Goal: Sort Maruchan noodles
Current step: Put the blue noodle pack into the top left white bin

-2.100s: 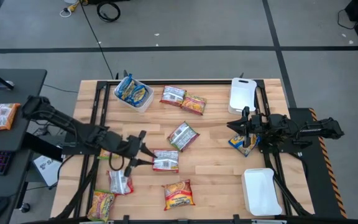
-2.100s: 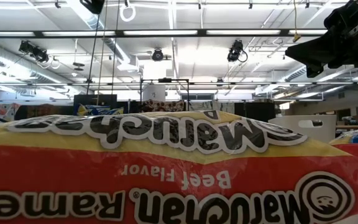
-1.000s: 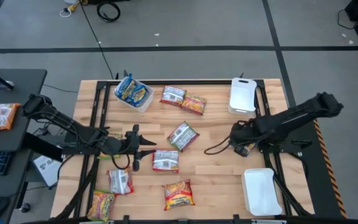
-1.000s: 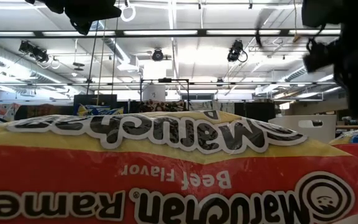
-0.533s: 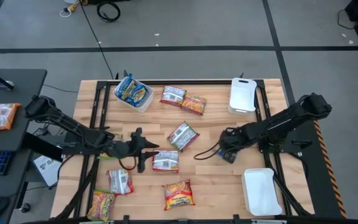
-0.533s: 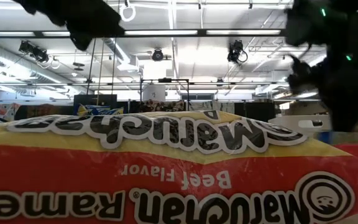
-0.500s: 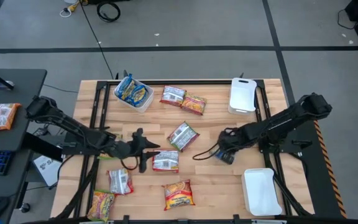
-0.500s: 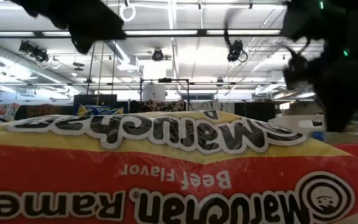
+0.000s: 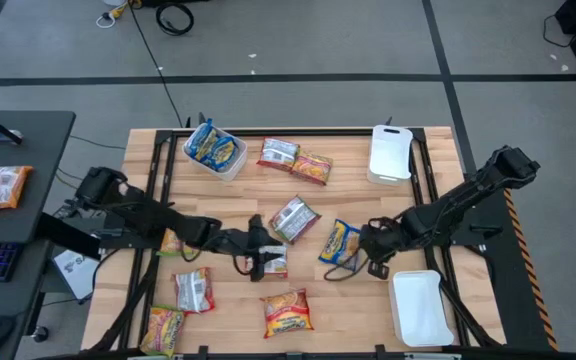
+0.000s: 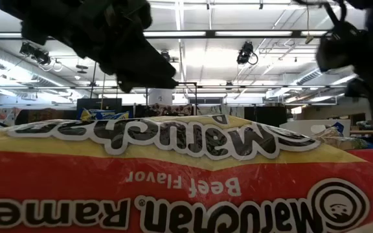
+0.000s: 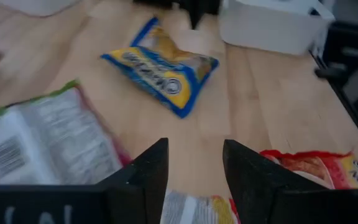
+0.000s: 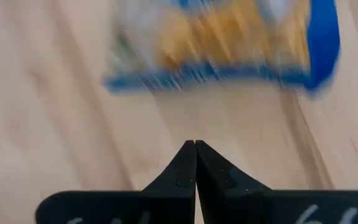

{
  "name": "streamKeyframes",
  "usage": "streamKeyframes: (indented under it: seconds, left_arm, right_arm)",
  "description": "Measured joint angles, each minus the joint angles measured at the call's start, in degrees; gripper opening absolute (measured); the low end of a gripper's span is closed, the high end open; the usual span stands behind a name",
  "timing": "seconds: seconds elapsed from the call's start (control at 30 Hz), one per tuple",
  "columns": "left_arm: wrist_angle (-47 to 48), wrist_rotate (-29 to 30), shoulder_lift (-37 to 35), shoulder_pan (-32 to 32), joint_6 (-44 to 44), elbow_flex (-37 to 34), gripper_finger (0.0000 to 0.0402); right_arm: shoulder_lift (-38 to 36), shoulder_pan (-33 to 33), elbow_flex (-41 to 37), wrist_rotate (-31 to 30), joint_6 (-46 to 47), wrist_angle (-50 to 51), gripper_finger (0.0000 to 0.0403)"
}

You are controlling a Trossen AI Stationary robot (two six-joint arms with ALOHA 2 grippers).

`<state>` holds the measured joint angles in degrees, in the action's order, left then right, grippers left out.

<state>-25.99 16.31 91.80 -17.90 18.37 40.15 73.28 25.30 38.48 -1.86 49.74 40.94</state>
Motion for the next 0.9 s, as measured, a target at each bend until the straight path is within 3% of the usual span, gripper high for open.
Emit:
streamKeyframes:
  seconds: [0.17,0.37,0.63,0.77,0.9]
  left_arm:
    - [-0.42,-8.02,7.58,3.17,0.95,5.22,0.0152]
    - [-0.27,-8.68,15.60,6.05,8.88,11.98,0.0151]
    - [-0.35,-11.95,21.75,7.39,23.08,17.19,0.0151]
    - [-0.08,-11.53,24.96,8.40,24.38,20.35,0.0151]
    - [5.54,-10.46,26.93,9.58,20.18,25.39,0.0151]
  right_arm:
    - [6.64,-1.04,-0.07,-5.38,-2.89,-2.68,0.0007]
    - [10.48,-3.10,-0.04,-7.91,-13.87,-17.86,0.0009]
    - [10.81,-3.25,-0.04,-12.53,-15.47,-18.64,0.0011]
    - [12.53,-3.25,-0.04,-14.72,-17.11,-21.50,0.0011]
    - [15.68,-3.25,-0.07,-14.51,-18.47,-25.14,0.0012]
